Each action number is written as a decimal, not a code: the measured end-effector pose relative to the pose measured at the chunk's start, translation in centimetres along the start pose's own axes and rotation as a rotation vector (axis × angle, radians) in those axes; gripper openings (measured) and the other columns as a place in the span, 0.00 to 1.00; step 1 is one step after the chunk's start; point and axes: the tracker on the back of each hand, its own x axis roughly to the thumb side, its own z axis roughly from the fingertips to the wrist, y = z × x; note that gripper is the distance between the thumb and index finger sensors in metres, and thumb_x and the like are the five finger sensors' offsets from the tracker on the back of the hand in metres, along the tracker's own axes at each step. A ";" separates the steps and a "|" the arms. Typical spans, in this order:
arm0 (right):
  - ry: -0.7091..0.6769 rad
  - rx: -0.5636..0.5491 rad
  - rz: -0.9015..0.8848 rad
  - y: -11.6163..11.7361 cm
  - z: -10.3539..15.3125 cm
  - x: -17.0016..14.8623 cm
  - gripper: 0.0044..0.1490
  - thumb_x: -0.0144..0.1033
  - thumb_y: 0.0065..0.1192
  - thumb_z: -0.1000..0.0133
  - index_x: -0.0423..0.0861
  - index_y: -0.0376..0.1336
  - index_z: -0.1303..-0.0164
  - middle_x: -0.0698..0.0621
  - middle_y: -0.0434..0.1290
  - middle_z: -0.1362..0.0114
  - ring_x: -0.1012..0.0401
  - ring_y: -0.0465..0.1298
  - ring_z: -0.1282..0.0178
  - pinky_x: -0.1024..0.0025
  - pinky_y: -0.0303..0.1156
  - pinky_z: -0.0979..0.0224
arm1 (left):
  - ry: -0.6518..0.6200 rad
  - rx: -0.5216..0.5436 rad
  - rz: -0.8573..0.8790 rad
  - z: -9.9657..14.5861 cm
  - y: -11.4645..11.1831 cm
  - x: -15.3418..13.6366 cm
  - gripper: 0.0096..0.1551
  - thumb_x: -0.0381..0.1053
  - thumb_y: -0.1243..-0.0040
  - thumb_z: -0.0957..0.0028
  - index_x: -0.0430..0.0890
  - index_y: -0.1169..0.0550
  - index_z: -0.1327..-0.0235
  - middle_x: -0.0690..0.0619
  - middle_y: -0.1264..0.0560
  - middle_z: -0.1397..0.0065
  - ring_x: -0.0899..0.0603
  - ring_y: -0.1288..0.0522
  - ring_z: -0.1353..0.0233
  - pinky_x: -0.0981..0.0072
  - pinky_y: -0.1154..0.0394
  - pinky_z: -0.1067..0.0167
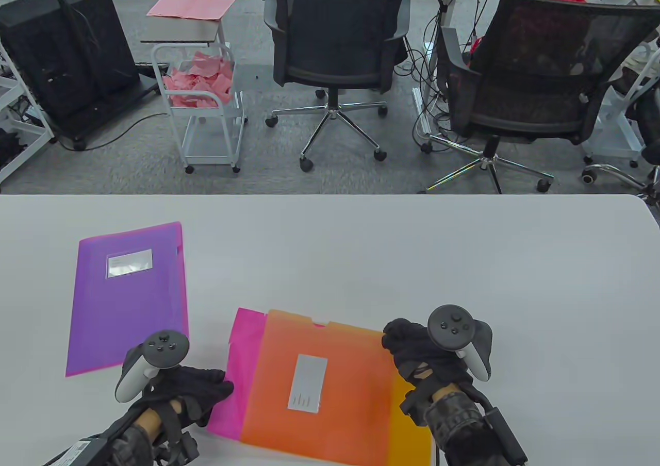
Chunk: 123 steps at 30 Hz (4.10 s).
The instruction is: Insert cardstock into L-shaped folders
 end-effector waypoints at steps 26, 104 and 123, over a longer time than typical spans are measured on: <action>-0.132 0.119 -0.296 1.1 -0.5 1.3 0.26 0.46 0.63 0.56 0.44 0.66 0.52 0.41 0.77 0.61 0.57 0.81 0.83 0.68 0.79 0.84 | -0.120 -0.166 0.596 0.2 -0.3 0.0 0.25 0.51 0.36 0.49 0.44 0.23 0.41 0.45 0.14 0.45 0.39 0.10 0.50 0.46 0.19 0.48; 0.029 -0.016 -0.174 0.3 0.7 0.3 0.41 0.42 0.59 0.52 0.43 0.49 0.32 0.30 0.60 0.32 0.47 0.80 0.68 0.57 0.79 0.70 | 0.152 0.986 1.191 5.6 7.0 -13.2 0.37 0.48 0.46 0.48 0.45 0.48 0.31 0.52 0.27 0.31 0.50 0.10 0.42 0.61 0.15 0.41; 0.040 0.040 -0.151 0.7 0.7 0.7 0.42 0.44 0.59 0.52 0.42 0.49 0.32 0.29 0.61 0.33 0.47 0.80 0.67 0.57 0.79 0.70 | 0.272 0.698 1.345 6.7 5.8 -11.2 0.61 0.72 0.58 0.46 0.33 0.73 0.38 0.32 0.48 0.25 0.31 0.25 0.30 0.40 0.29 0.38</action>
